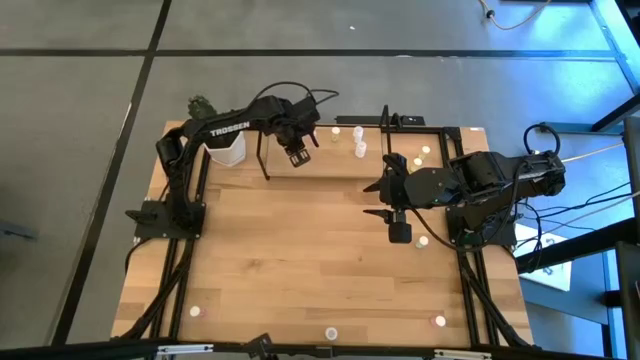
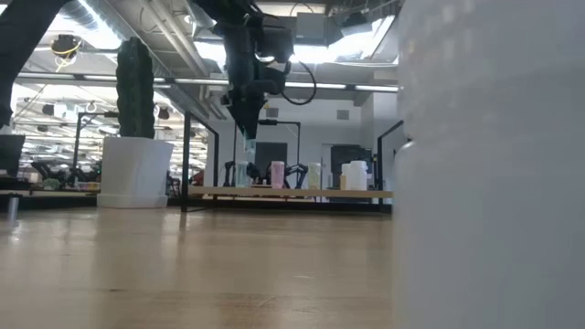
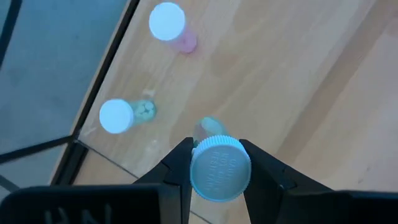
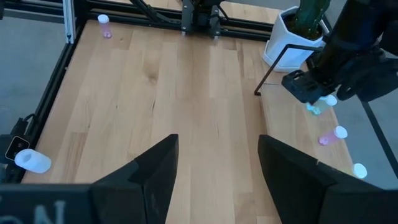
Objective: Pick and place medicine bottles onto shelf by color
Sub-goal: Put the bottom blue pill bottle on the shelf aligned with the other blue pill bottle
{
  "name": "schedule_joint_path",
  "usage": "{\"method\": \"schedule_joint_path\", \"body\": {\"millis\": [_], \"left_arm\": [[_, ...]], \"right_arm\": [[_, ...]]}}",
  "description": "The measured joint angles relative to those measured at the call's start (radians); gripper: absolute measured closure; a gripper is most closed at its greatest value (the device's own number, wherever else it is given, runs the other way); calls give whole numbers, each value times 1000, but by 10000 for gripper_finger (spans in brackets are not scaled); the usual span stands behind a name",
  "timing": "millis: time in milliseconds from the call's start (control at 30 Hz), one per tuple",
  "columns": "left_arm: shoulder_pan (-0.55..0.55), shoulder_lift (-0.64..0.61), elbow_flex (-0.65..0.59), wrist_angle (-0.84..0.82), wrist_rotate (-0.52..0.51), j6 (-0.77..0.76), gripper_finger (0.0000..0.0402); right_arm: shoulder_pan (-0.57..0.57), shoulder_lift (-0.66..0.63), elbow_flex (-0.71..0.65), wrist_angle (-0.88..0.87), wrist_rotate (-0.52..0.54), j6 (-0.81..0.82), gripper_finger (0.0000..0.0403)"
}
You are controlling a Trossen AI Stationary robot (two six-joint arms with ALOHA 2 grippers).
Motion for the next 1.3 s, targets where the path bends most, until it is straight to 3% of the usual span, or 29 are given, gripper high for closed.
{"method": "schedule_joint_path", "body": {"millis": [533,800,1300], "left_arm": [[8,1,-111,55,-3,233,307],[22,1,-138,79,-2,266,307],[21,1,-138,81,-1,266,307]], "right_arm": [[-8,2,0,50,5,0,180],[-42,57,0,70,123,2,180],[-119,168,0,70,131,4,180]]}}
